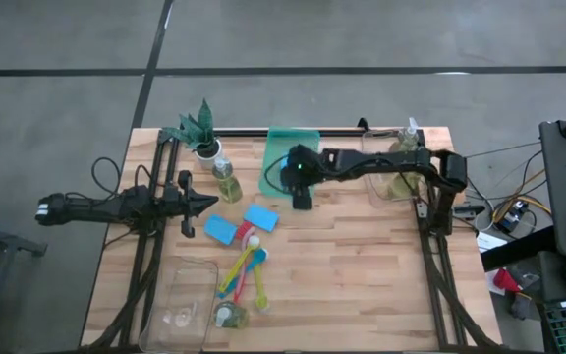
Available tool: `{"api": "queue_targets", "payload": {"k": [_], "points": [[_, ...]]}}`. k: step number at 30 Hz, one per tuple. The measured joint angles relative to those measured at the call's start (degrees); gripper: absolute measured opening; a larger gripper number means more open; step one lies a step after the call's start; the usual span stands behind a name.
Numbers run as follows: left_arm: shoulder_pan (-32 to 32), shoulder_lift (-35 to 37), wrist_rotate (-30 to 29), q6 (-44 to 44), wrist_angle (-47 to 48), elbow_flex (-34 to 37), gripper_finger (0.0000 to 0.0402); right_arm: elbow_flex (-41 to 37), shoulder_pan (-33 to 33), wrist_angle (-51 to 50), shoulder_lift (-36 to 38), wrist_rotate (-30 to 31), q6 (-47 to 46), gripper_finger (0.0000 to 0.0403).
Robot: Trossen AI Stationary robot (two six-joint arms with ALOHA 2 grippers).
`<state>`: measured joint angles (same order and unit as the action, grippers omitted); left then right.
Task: Pick & Place Kitchen Sink Supplies
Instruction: Put the blue sponge into the green bin
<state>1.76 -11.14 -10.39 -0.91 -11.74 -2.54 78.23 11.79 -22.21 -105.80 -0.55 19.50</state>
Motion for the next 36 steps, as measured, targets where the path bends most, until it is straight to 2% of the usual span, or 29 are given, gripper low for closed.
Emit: {"api": "queue_targets", "payload": {"k": [2,6,13,17,26,36], "points": [[0.0,0.0,0.0,0.0,0.1,0.0,0.0003,0.0,-2.4,0.7,-0.4,-2.9,3.8,0.018],[0.0,0.0,0.0,0.0,0.3,0.0,0.0003,0.0,-7.1,1.3,-2.3,-3.4,12.6,0.0172],[0.0,0.0,0.0,0.0,0.3,0.0,0.0003,0.0,-12.3,5.6,-5.5,1.4,24.2,0.0156],[0.0,0.0,0.0,0.0,0.4,0.0,0.0003,0.0,-12.7,8.2,-7.6,3.6,25.5,0.0146],[0.0,0.0,0.0,0.0,0.8,0.0,0.0003,0.0,-12.4,9.5,-11.6,3.7,25.5,0.0128],[0.0,-0.1,0.0,0.0,1.2,0.0,0.0003,0.2,-12.4,13.8,-17.0,3.7,25.3,0.0129]]}}
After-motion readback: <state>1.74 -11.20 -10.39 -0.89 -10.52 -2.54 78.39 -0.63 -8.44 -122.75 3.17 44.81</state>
